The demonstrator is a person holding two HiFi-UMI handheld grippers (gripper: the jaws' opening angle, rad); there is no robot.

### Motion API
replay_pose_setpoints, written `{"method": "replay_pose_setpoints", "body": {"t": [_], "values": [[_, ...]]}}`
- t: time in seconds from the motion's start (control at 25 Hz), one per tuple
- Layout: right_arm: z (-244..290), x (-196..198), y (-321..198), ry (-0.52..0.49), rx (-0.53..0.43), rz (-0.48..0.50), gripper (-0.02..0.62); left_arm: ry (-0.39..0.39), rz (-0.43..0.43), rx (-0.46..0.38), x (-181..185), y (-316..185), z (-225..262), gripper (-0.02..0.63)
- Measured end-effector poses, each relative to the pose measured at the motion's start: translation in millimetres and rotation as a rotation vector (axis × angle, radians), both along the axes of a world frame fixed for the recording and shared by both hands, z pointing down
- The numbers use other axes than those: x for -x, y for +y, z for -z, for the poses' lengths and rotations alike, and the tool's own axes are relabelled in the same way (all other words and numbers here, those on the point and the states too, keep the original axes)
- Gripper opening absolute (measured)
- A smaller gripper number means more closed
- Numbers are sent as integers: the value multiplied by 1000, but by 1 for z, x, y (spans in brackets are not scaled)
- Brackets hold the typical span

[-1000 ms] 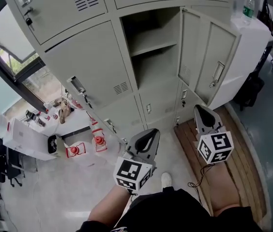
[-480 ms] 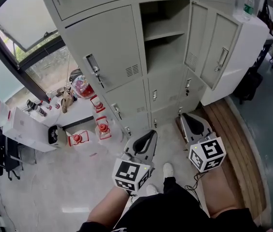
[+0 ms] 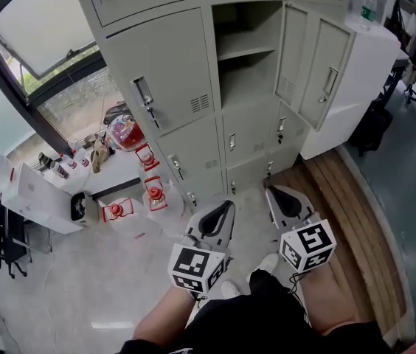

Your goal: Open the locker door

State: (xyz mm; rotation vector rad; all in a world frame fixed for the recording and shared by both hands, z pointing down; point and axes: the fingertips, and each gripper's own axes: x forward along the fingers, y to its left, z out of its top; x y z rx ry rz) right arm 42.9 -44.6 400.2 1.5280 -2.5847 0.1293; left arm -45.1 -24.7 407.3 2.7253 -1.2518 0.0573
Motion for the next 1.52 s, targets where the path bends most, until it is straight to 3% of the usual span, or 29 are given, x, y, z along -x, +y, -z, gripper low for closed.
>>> {"method": "replay_pose_setpoints", "body": {"t": [1.52], "values": [[0,2,22,-5,10,25,54,-2,-8,-30,-7,12,12,21]]}}
